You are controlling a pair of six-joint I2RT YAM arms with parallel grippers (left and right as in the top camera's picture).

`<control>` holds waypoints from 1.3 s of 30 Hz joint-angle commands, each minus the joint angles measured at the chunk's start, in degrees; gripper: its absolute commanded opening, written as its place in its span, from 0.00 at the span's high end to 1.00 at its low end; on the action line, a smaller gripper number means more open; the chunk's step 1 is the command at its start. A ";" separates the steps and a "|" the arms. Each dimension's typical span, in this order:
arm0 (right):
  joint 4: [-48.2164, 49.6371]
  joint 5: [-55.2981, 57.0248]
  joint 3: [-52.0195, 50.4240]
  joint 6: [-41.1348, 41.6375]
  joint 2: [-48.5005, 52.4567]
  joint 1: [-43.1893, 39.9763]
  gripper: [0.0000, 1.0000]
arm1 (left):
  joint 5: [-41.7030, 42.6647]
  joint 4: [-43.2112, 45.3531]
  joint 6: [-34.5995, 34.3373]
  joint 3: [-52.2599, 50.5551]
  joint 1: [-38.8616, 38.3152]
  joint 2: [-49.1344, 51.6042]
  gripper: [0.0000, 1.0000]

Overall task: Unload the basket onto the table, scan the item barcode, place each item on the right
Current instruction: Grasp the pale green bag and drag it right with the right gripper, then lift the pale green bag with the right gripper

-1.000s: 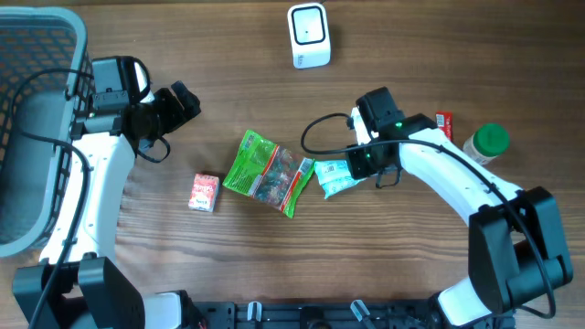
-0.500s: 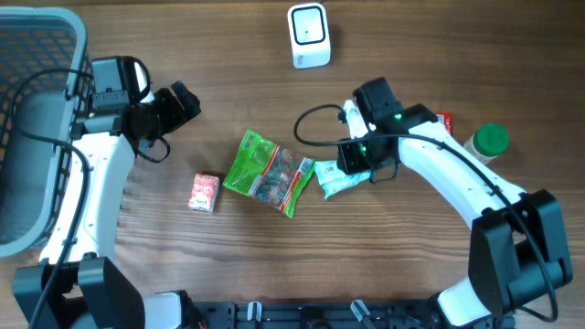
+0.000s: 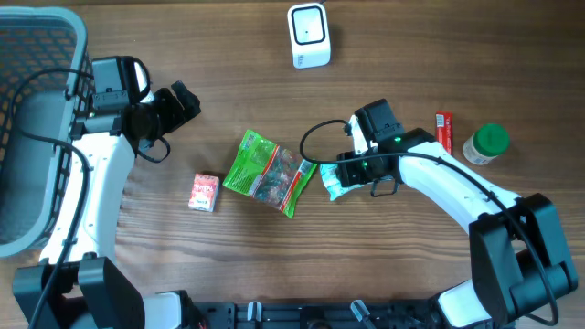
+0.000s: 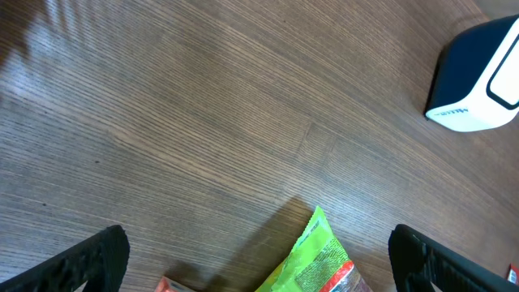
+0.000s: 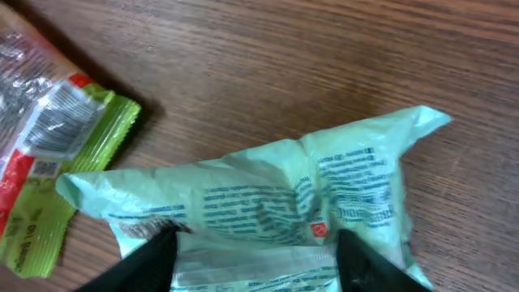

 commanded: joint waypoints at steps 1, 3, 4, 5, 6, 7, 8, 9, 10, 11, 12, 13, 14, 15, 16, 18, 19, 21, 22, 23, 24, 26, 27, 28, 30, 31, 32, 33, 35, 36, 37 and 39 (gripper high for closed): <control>-2.19 -1.46 2.21 -2.34 0.39 -0.09 0.28 | 0.48 0.11 0.68 0.87 -0.15 -0.20 0.00; -4.00 -2.95 4.66 -2.38 -0.61 -0.09 0.30 | 0.48 0.11 0.70 0.87 -0.15 -0.20 0.00; -4.87 -3.58 5.53 -2.49 -1.36 -0.09 0.31 | 0.48 0.11 0.70 0.87 -0.15 -0.20 0.00; -5.55 -4.39 6.16 -2.89 -2.23 -0.09 0.32 | 0.48 0.11 0.70 0.87 -0.15 -0.20 0.00; -6.14 -5.53 6.60 -3.63 -3.58 -0.09 0.34 | 0.48 0.11 0.70 0.87 -0.15 -0.20 0.00; -6.64 -6.71 6.67 -3.91 -5.20 -0.09 0.34 | 0.46 0.11 0.70 0.87 -0.15 -0.20 0.00; -7.69 -7.41 6.67 -4.17 -7.06 -0.09 0.34 | 0.48 0.13 0.68 0.87 -0.15 -0.20 0.00; -9.38 -7.32 6.67 -4.39 -9.33 -0.07 0.35 | 0.46 0.11 0.70 0.87 -0.15 -0.20 0.00; -10.38 -7.32 6.67 -4.87 -10.93 -0.09 0.35 | 0.48 0.11 0.68 0.87 -0.15 -0.20 0.00; -11.06 -7.21 6.67 -5.18 -12.44 -0.09 0.35 | 0.48 0.09 0.68 0.87 -0.15 -0.20 0.00; -11.65 -6.88 6.67 -5.31 -13.84 -0.11 0.34 | 0.48 0.11 0.70 0.87 -0.15 -0.20 0.00; -12.13 -5.73 6.67 -5.35 -15.06 -0.13 0.32 | 0.46 0.11 0.70 0.87 -0.15 -0.20 0.00; -12.63 -4.20 6.67 -5.33 -16.04 -0.15 0.20 | 0.46 0.11 0.70 0.87 -0.15 -0.20 0.00; -13.07 -2.43 6.67 -5.38 -16.59 -0.15 0.09 | 0.48 0.11 0.70 0.87 -0.15 -0.20 0.00; -13.62 0.28 6.67 -5.42 -16.70 -0.15 0.03 | 0.46 0.09 0.70 0.87 -0.15 -0.20 0.00; -14.71 2.78 6.64 -6.51 -16.13 -0.72 0.00 | 0.48 0.02 0.70 0.87 -0.15 -0.20 0.00; -15.02 2.82 6.62 -7.08 -15.61 -1.25 0.00 | 0.48 -0.04 0.70 0.87 -0.15 -0.20 0.00; -15.30 2.27 6.62 -7.52 -14.14 -2.67 0.00 | 0.48 -0.04 0.68 0.87 -0.15 -0.20 0.00; -15.10 0.76 6.62 -8.41 -12.92 -3.67 0.01 | 0.48 -0.04 0.70 0.87 -0.15 -0.20 0.00; -14.80 -0.46 6.62 -8.76 -11.78 -4.50 0.00 | 0.46 -0.04 0.70 0.87 -0.15 -0.20 0.00; -14.38 -1.79 6.62 -9.20 -10.54 -5.33 0.00 | 0.46 -0.04 0.70 0.87 -0.15 -0.20 0.00; -13.55 -4.44 6.62 -10.95 -7.04 -6.67 0.01 | 0.46 -0.07 0.68 0.87 -0.15 -0.20 0.00; -13.16 -4.61 6.62 -11.30 -5.57 -6.97 0.08 | 0.48 -0.04 0.70 0.87 -0.15 -0.20 0.00; -12.66 -4.61 6.62 -11.32 -4.15 -7.13 0.11 | 0.46 -0.07 0.70 0.87 -0.15 -0.20 0.00; -11.72 -4.63 6.62 -11.32 -1.38 -7.13 0.21 | 0.48 -0.07 0.70 0.87 -0.15 -0.20 0.00; -11.41 -4.63 6.62 -11.32 -0.07 -7.13 0.25 | 0.48 -0.07 0.68 0.87 -0.15 -0.20 0.00; -11.17 -4.61 6.62 -11.34 1.53 -7.13 0.25 | 0.48 -0.04 0.70 0.87 -0.15 -0.20 0.00; -10.91 -4.59 6.60 -11.34 2.84 -7.13 0.25 | 0.48 -0.07 0.70 0.87 -0.15 -0.20 0.00; -10.16 -4.61 6.60 -11.30 5.51 -7.13 0.25 | 0.46 -0.04 0.70 0.87 -0.15 -0.20 0.00; -9.53 -4.61 6.60 -11.30 7.43 -7.13 0.25 | 0.48 -0.04 0.70 0.87 -0.15 -0.20 0.00; -9.14 -4.63 6.60 -11.30 8.72 -7.13 0.25 | 0.46 -0.07 0.70 0.87 -0.15 -0.20 0.00; -8.37 -4.63 6.60 -11.28 11.10 -7.13 0.31 | 0.48 -0.07 0.70 0.87 -0.15 -0.20 0.00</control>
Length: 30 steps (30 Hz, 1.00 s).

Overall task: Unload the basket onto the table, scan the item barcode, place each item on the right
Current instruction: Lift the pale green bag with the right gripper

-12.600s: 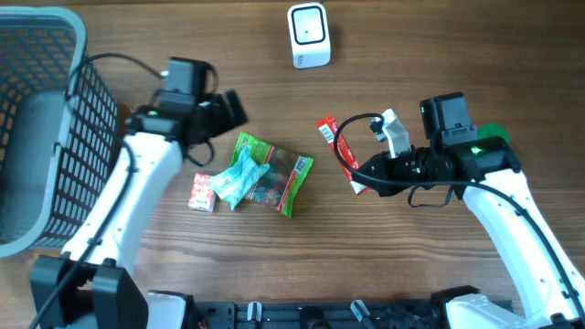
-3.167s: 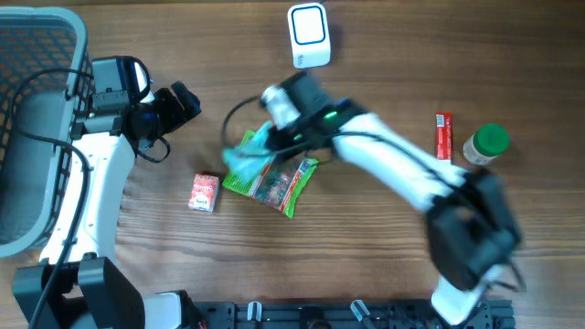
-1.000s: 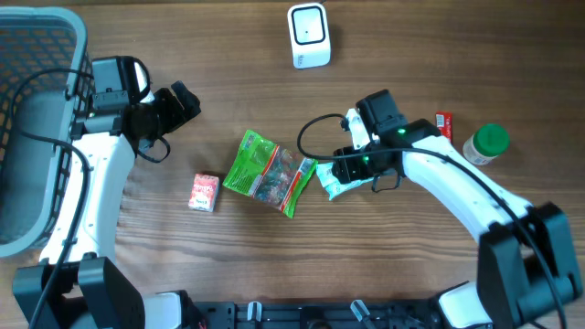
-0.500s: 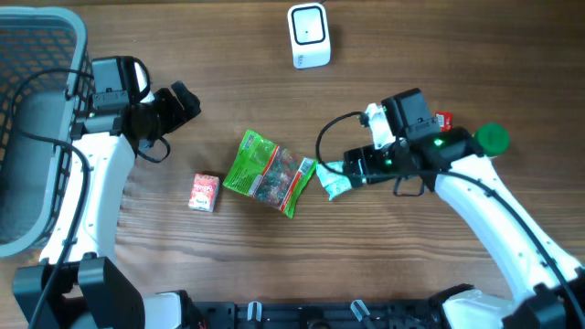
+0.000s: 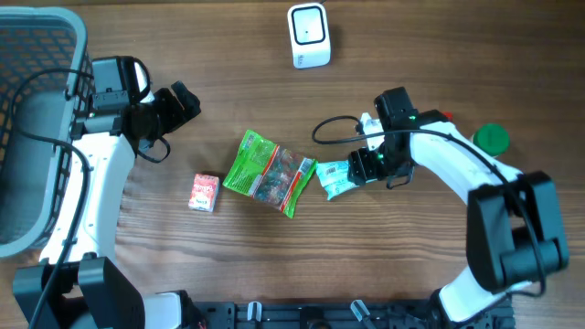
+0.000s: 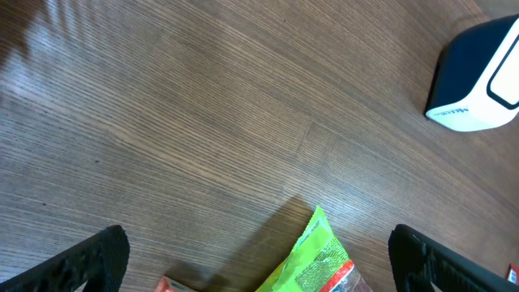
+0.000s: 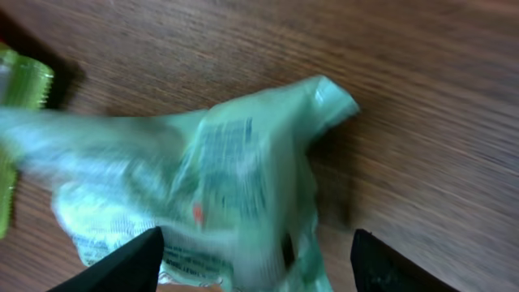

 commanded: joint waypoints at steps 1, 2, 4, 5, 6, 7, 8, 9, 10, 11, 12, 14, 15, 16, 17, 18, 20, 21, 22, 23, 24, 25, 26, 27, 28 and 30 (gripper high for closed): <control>1.46 -0.46 0.79 -0.96 5.38 -0.07 0.37 | 0.46 0.00 0.70 0.87 -0.15 -0.20 0.00; 1.75 -0.48 0.79 -0.96 6.14 -0.07 0.61 | 0.48 -0.02 0.70 0.87 -0.15 -0.20 0.00; 2.08 -1.25 0.79 -1.01 6.47 -0.07 0.86 | 0.48 -0.02 0.70 0.87 -0.15 -0.20 0.00; 2.25 -1.51 0.81 -1.03 6.14 -0.07 0.91 | 0.46 -0.02 0.70 0.87 -0.15 -0.20 0.00; 2.32 -1.60 0.92 -1.05 5.55 -0.07 0.94 | 0.46 -0.04 0.70 0.87 -0.15 -0.20 0.00; 2.25 -1.68 1.07 -1.25 4.72 -0.09 0.96 | 0.46 -0.02 0.70 0.87 -0.15 -0.20 0.00; 1.84 -1.79 1.27 -1.55 3.63 -0.13 0.96 | 0.48 -0.02 0.70 0.87 -0.15 -0.20 0.00; 1.16 -2.38 1.57 -2.32 2.14 -0.13 0.96 | 0.48 -0.02 0.70 0.87 -0.15 -0.20 0.00; 0.31 -3.67 1.84 -3.08 0.39 -0.13 0.96 | 0.48 -0.02 0.70 0.87 -0.15 -0.20 0.00; -0.87 -6.29 2.16 -4.63 -2.32 -0.13 0.96 | 0.48 -0.02 0.70 0.87 -0.15 -0.20 0.00; -1.84 -9.11 2.23 -6.43 -5.33 -0.13 0.96 | 0.46 -0.02 0.70 0.87 -0.15 -0.20 0.00; -3.52 -12.46 2.23 -7.91 -12.26 -0.13 0.96 | 0.48 -0.02 0.70 0.87 -0.15 -0.20 0.00; -4.11 -12.63 2.23 -7.85 -15.32 -0.13 0.96 | 0.48 -0.02 0.68 0.87 -0.15 -0.20 0.00; -4.79 -12.59 2.23 -7.26 -19.10 -0.13 0.96 | 0.46 -0.02 0.68 0.87 -0.15 -0.20 0.00; -5.27 -12.61 2.23 -6.67 -22.18 -0.13 0.96 | 0.48 -0.02 0.70 0.87 -0.15 -0.20 0.00; -5.68 -12.66 2.23 -6.49 -25.20 -0.13 0.96 | 0.48 -0.02 0.70 0.87 -0.15 -0.20 0.00; -6.75 -12.68 2.23 -4.96 -31.52 -0.13 0.96 | 0.46 -0.02 0.70 0.87 -0.15 -0.20 0.00; -7.21 -13.38 2.23 -5.09 -34.12 -0.11 0.96 | 0.48 -0.02 0.68 0.87 -0.15 -0.20 0.00; -7.65 -14.43 2.23 -5.51 -36.39 -0.11 0.96 | 0.48 -0.02 0.68 0.87 -0.15 -0.20 0.00; -8.09 -15.30 2.21 -5.57 -38.58 -0.11 0.96 | 0.48 -0.02 0.70 0.87 -0.15 -0.20 0.00; -8.63 -15.47 2.21 -5.53 -42.05 -0.11 0.96 | 0.48 -0.02 0.70 0.87 -0.15 -0.20 0.00; -8.85 -15.45 2.21 -5.55 -43.45 -0.11 0.96 | 0.46 -0.02 0.70 0.87 -0.15 -0.20 0.00; -8.92 -15.41 2.19 -5.57 -44.81 -0.11 0.96 | 0.46 -0.02 0.68 0.87 -0.15 -0.20 0.00; -8.87 -15.19 2.19 -5.57 -45.59 -0.11 0.96 | 0.48 -0.02 0.70 0.87 -0.15 -0.20 0.00; -8.74 -14.69 2.19 -5.55 -46.10 -0.11 0.96 | 0.48 -0.02 0.70 0.87 -0.15 -0.20 0.00; -8.61 -12.94 2.19 -5.55 -46.25 -0.11 0.96 | 0.48 -0.02 0.70 0.87 -0.15 -0.20 0.00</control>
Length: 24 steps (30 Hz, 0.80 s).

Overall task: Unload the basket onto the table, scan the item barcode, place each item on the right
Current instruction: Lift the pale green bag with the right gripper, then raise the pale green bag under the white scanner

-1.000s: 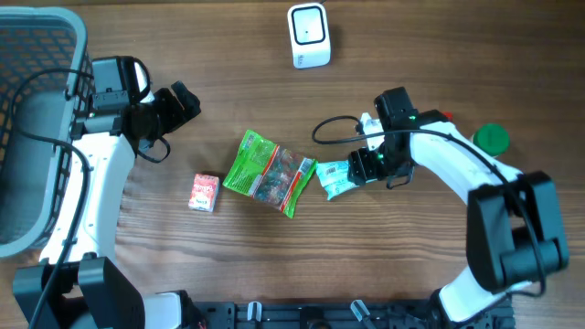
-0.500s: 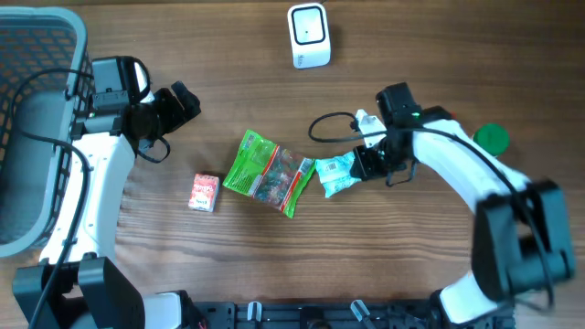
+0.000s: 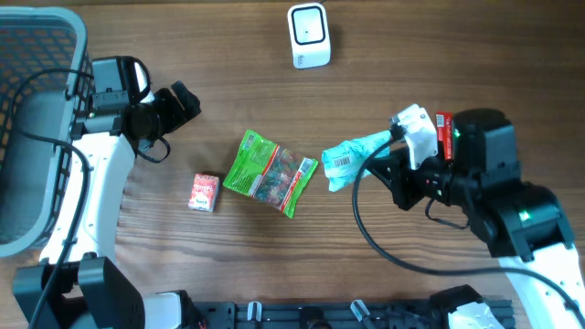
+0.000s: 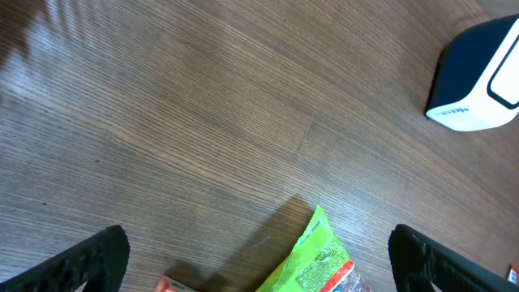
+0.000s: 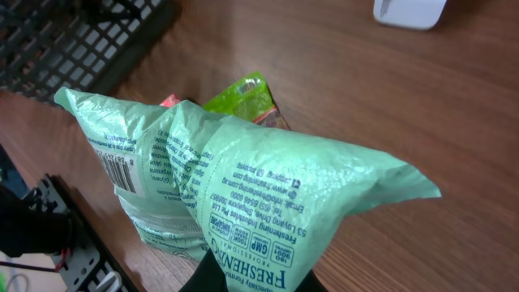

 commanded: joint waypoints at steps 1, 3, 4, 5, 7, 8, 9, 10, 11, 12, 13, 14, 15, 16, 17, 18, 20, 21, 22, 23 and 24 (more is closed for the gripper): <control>0.48 1.53 0.48 -0.07 -0.02 -0.07 0.96 | 0.46 0.04 0.70 0.87 -0.15 -0.20 0.00; 0.92 3.08 0.48 0.17 1.40 -0.07 0.96 | 0.48 0.04 0.68 0.87 -0.15 -0.20 0.00; 1.33 3.15 0.46 0.13 2.60 -0.07 0.96 | 0.48 0.04 0.68 0.87 -0.15 -0.20 0.00; 1.84 3.19 0.48 -0.22 3.69 -0.07 0.96 | 0.46 0.04 0.70 0.87 -0.15 -0.20 0.00; 3.63 3.17 0.48 0.00 5.75 -0.07 0.96 | 0.48 0.04 0.70 0.87 -0.15 -0.20 0.00; 4.83 3.23 0.48 0.20 6.64 -0.07 0.96 | 0.48 0.04 0.70 0.87 -0.15 -0.20 0.00; 6.32 4.04 0.50 2.21 7.61 -0.07 0.96 | 0.48 0.04 0.70 0.87 -0.15 -0.20 0.00; 8.33 6.38 0.74 6.19 8.94 -0.07 0.96 | 0.48 0.04 0.70 0.87 -0.15 -0.20 0.00; 9.11 8.00 1.31 7.91 9.92 -0.07 0.96 | 0.48 0.04 0.70 0.87 -0.15 -0.20 0.00; 9.25 9.18 2.34 8.68 10.86 -0.07 0.96 | 0.46 0.04 0.70 0.87 -0.15 -0.20 0.00; 8.33 10.49 4.61 8.96 12.35 -0.07 0.96 | 0.46 0.04 0.70 0.87 -0.15 -0.20 0.00; 6.01 11.67 8.07 8.90 14.29 -0.07 0.96 | 0.48 0.04 0.70 0.87 -0.15 -0.20 0.00; 3.85 12.63 11.10 8.85 15.93 -0.07 0.96 | 0.46 0.04 0.68 0.87 -0.15 -0.20 0.00; 0.57 14.10 15.54 8.74 18.38 -0.07 0.96 | 0.46 0.04 0.70 0.87 -0.15 -0.20 0.00; -2.62 15.08 20.37 7.74 21.07 -0.04 0.96 | 0.46 0.04 0.70 0.87 -0.15 -0.20 0.00; -5.53 16.33 25.27 7.13 23.67 0.04 0.96 | 0.48 0.04 0.68 0.87 -0.15 -0.20 0.00; -10.08 19.82 33.88 6.84 28.00 0.46 0.96 | 0.46 0.04 0.70 0.87 -0.15 -0.20 0.00; -12.00 22.56 38.25 6.84 30.12 0.96 0.96 | 0.48 0.04 0.68 0.87 -0.15 -0.20 0.00; -14.21 26.38 43.69 6.84 32.74 1.88 0.96 | 0.48 0.04 0.70 0.87 -0.15 -0.20 0.00; -15.98 30.18 49.09 6.84 35.30 3.04 0.96 | 0.48 0.04 0.70 0.87 -0.15 -0.20 0.00; -17.07 34.14 53.81 6.84 37.44 4.39 0.96 | 0.46 0.04 0.70 0.87 -0.15 -0.20 0.00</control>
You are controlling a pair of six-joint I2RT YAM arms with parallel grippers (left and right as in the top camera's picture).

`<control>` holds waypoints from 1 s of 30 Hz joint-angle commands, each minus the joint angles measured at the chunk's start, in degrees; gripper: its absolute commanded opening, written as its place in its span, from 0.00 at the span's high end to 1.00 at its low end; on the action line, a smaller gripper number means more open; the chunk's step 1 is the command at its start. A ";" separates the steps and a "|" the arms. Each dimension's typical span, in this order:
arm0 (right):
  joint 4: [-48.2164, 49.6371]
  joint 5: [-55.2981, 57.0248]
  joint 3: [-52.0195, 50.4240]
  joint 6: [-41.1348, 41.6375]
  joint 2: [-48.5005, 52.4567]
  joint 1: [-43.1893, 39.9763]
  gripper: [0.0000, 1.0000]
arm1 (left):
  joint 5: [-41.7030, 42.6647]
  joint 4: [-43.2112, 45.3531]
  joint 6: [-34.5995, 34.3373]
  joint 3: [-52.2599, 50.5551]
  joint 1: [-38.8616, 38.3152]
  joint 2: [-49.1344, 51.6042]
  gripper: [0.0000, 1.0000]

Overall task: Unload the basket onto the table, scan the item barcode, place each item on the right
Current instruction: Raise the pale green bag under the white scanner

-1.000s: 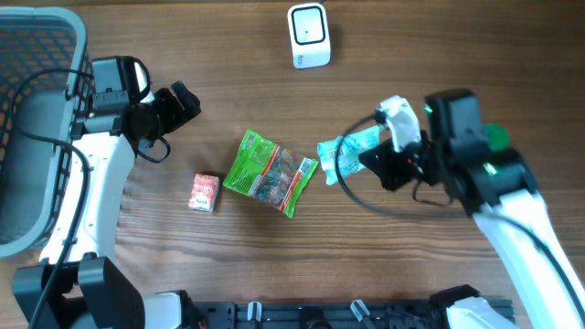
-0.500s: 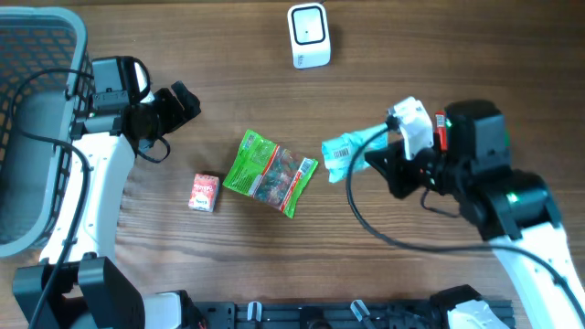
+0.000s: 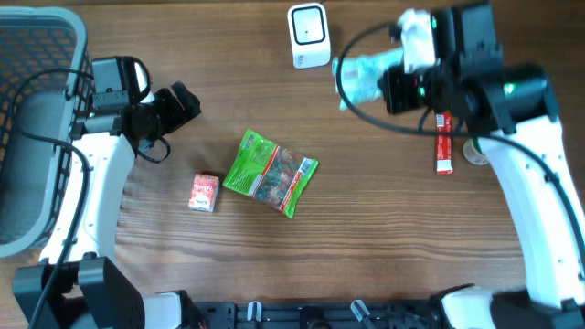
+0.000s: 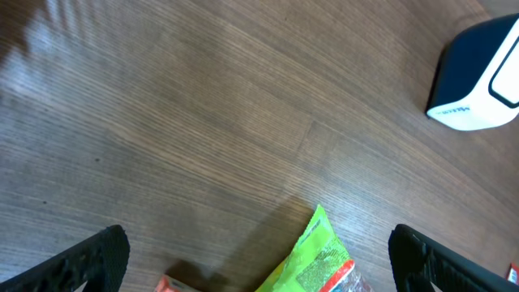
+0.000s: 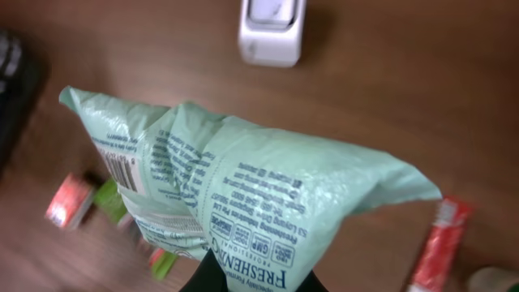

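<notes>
My right gripper [image 3: 388, 78] is shut on a pale green plastic packet [image 5: 243, 191], held in the air at the table's far side just right of the white barcode scanner [image 3: 308, 35]. In the right wrist view the packet fills the middle, its barcode [image 5: 122, 172] at the left, the scanner [image 5: 272, 28] beyond it at the top. My left gripper [image 3: 178, 105] stands open at the far left, nothing between its fingers; its fingertips [image 4: 97, 258] show at the bottom corners of the left wrist view.
A green snack bag [image 3: 270, 174] and a small red box [image 3: 205, 192] lie mid-table. A red stick pack [image 3: 443, 142] and a jar [image 3: 475, 151] sit under my right arm. A grey basket [image 3: 32, 119] fills the left edge.
My right gripper carried the green packet from mid-right, above the table, to the far side beside the scanner. The left arm has not moved.
The green packet lay on the table beside the snack bag with my right gripper down at it. Then the gripper was at it from the right. Then the packet was held up off the table, and now it is up by the scanner.
</notes>
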 commanded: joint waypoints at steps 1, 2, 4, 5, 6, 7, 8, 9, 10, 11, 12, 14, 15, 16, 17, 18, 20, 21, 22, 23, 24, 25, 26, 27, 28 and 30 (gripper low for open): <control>-2.40 17.29 16.48 -0.13 7.30 4.63 0.96 | 0.48 0.22 0.68 0.87 -0.15 -0.20 0.00; -1.97 23.41 20.28 -0.17 8.96 6.73 0.96 | 0.46 0.22 0.70 0.87 -0.15 -0.20 0.00; 1.31 33.09 24.79 -1.77 11.54 10.80 0.96 | 0.48 0.22 0.70 0.87 -0.15 -0.20 0.00; 3.19 35.78 25.92 -3.28 12.57 12.24 0.96 | 0.46 0.22 0.70 0.87 -0.15 -0.20 0.00; 6.08 39.04 26.34 -5.68 13.77 13.97 0.96 | 0.48 0.22 0.70 0.87 -0.15 -0.20 0.00; 8.76 42.66 26.32 -7.69 15.06 15.43 0.96 | 0.46 0.22 0.70 0.87 -0.15 -0.20 0.00; 10.27 45.22 26.32 -8.94 16.09 16.20 0.96 | 0.46 0.22 0.70 0.87 -0.15 -0.20 0.00; 12.26 49.09 26.32 -10.58 17.49 17.20 0.96 | 0.48 0.22 0.70 0.87 -0.15 -0.20 0.00; 14.43 53.22 26.25 -12.46 19.19 18.08 0.96 | 0.46 0.22 0.70 0.87 -0.15 -0.20 0.00; 17.81 59.01 26.25 -15.58 21.92 19.06 0.96 | 0.48 0.22 0.70 0.87 -0.15 -0.20 0.00; 20.22 62.27 26.25 -17.86 23.93 19.52 0.96 | 0.48 0.22 0.70 0.87 -0.15 -0.20 0.00; 24.68 66.62 26.25 -23.06 28.04 20.11 0.96 | 0.48 0.22 0.70 0.87 -0.15 -0.20 0.00; 27.52 68.74 26.25 -26.95 31.21 20.33 0.96 | 0.48 0.22 0.70 0.87 -0.15 -0.20 0.00; 29.03 69.81 26.25 -30.25 33.44 20.37 0.96 | 0.48 0.22 0.70 0.87 -0.15 -0.20 0.00; 30.58 71.47 26.21 -33.05 35.34 20.35 0.96 | 0.48 0.24 0.70 0.87 -0.15 -0.20 0.00; 33.07 73.99 26.10 -36.20 37.94 20.35 0.96 | 0.48 0.22 0.70 0.87 -0.15 -0.20 0.00; 39.67 79.43 26.10 -42.91 44.15 20.35 0.96 | 0.46 0.22 0.70 0.87 -0.15 -0.20 0.00; 42.10 80.61 26.10 -45.35 46.40 20.35 0.96 | 0.48 0.22 0.70 0.87 -0.15 -0.20 0.00; 44.02 81.40 26.10 -47.19 48.04 20.35 0.96 | 0.48 0.22 0.70 0.87 -0.15 -0.20 0.00; 45.57 81.88 26.10 -48.37 49.35 20.35 0.96 | 0.48 0.22 0.70 0.87 -0.15 -0.20 0.00; 48.76 82.88 26.08 -50.60 51.41 20.35 0.96 | 0.48 0.22 0.70 0.87 -0.15 -0.20 0.00; 51.23 83.27 26.03 -52.26 53.00 20.35 0.96 | 0.48 0.22 0.70 0.87 -0.15 -0.20 0.00; 53.68 83.69 25.99 -54.14 54.55 20.35 0.96 | 0.48 0.22 0.68 0.87 -0.15 -0.20 0.00; 56.11 84.15 25.97 -56.17 55.95 20.35 0.96 | 0.48 0.22 0.70 0.87 -0.15 -0.20 0.00; 58.16 84.28 25.94 -57.75 57.31 20.35 0.96 | 0.48 0.24 0.70 0.87 -0.15 -0.20 0.00; 61.99 84.28 25.92 -60.13 59.69 20.35 0.96 | 0.46 0.22 0.70 0.87 -0.15 -0.20 0.00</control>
